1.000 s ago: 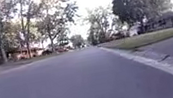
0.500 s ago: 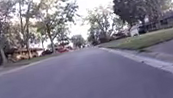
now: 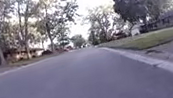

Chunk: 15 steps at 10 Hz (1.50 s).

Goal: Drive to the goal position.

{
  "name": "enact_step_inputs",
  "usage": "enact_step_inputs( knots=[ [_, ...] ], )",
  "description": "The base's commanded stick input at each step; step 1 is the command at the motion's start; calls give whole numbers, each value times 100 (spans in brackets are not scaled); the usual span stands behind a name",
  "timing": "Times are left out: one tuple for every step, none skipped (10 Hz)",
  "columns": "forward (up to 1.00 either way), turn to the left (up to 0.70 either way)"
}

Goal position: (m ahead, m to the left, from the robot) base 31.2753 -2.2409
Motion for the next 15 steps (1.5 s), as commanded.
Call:
enact_step_inputs(
  knots=[
    [100, -21],
    [100, -9],
    [100, 0],
    [100, 0],
    [100, 0],
    [100, 0],
    [100, 0],
    [100, 0],
    [100, 0],
    [100, 0],
    [100, 0],
    [100, 0],
    [100, 0],
    [100, 0],
    [100, 0]
  ],
)
